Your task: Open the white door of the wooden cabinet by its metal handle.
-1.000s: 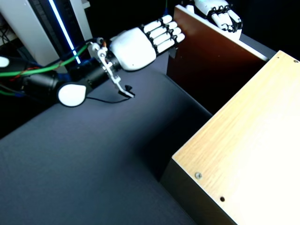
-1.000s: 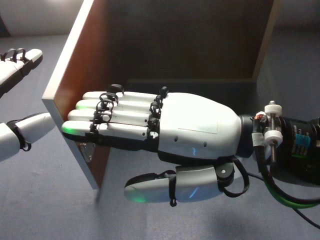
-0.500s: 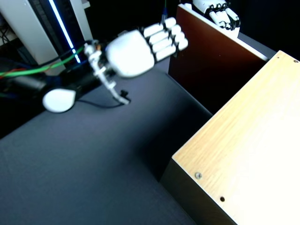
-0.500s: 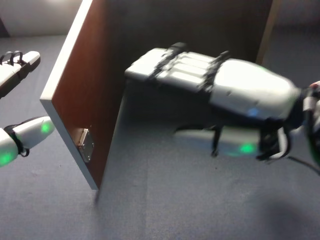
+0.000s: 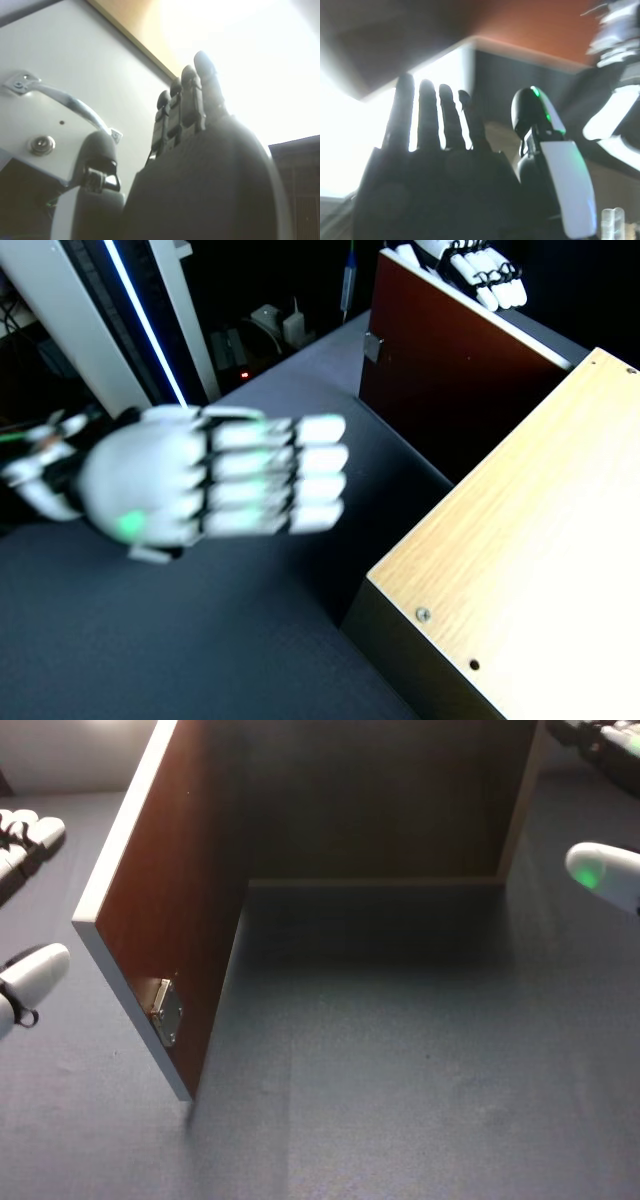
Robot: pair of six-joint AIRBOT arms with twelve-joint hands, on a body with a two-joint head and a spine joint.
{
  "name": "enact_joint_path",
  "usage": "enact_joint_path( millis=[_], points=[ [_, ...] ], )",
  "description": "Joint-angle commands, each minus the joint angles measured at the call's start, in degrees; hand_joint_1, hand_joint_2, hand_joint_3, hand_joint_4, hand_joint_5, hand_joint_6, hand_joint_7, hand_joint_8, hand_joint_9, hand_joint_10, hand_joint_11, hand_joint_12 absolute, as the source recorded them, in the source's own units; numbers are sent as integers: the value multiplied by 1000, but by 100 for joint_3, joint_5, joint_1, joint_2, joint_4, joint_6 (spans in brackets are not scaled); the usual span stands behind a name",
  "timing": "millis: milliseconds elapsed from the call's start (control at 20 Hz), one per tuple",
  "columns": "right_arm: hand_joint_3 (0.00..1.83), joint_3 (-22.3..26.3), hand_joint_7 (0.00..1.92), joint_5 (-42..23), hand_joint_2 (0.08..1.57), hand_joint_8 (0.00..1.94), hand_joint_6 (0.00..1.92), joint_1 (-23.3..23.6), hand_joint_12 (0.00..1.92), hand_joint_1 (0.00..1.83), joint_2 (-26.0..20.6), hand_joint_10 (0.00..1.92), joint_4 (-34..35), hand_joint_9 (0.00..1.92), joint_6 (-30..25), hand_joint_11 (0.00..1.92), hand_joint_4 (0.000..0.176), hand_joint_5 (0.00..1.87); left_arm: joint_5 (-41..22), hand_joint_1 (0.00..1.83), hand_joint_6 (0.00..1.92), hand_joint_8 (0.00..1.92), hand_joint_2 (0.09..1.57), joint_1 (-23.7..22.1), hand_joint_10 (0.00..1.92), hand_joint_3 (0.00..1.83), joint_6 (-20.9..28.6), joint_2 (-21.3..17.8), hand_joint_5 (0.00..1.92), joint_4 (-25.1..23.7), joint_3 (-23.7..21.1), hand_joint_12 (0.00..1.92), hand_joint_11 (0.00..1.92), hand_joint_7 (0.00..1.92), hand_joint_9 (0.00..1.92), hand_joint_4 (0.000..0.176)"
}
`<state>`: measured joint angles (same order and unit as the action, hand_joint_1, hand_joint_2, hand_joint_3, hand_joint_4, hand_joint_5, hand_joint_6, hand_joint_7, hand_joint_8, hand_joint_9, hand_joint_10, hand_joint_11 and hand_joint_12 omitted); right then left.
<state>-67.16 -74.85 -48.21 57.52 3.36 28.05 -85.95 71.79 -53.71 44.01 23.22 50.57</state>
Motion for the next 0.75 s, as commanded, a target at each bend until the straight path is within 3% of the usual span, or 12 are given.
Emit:
enact_joint_path(
  millis=[0, 250, 300, 700],
  points=[
    [6, 81, 0, -1042, 1457, 0, 4, -20, 0, 179, -91, 0, 37, 0, 29, 0, 0, 29, -838, 86, 1, 3, 1524, 0, 1, 3, 17, -77, 67, 107, 3, 111, 0, 24, 21, 0],
    [0, 225, 0, -1391, 1516, 0, 4, -270, 0, 351, -222, 0, 189, 0, 49, 0, 0, 35, -1069, 84, 2, 3, 1552, 102, 4, 6, 47, -98, 62, 150, -42, 183, 0, 37, 35, 0],
    [0, 225, 0, -1392, 1515, 0, 2, -303, 0, 358, -222, 0, 216, 0, 49, 0, 0, 27, -1126, 127, 2, 3, 1552, 109, 0, 1, 63, -98, 40, 150, -46, 14, 0, 8, 3, 0],
    [5, 387, 0, -1816, 1498, 0, 0, -830, 0, 232, -420, 0, 710, 0, 49, 0, 0, 13, -1330, 239, 5, 1, 1554, 150, 0, 0, 188, -87, 34, 92, -90, 0, 0, 6, 0, 0]
  ],
)
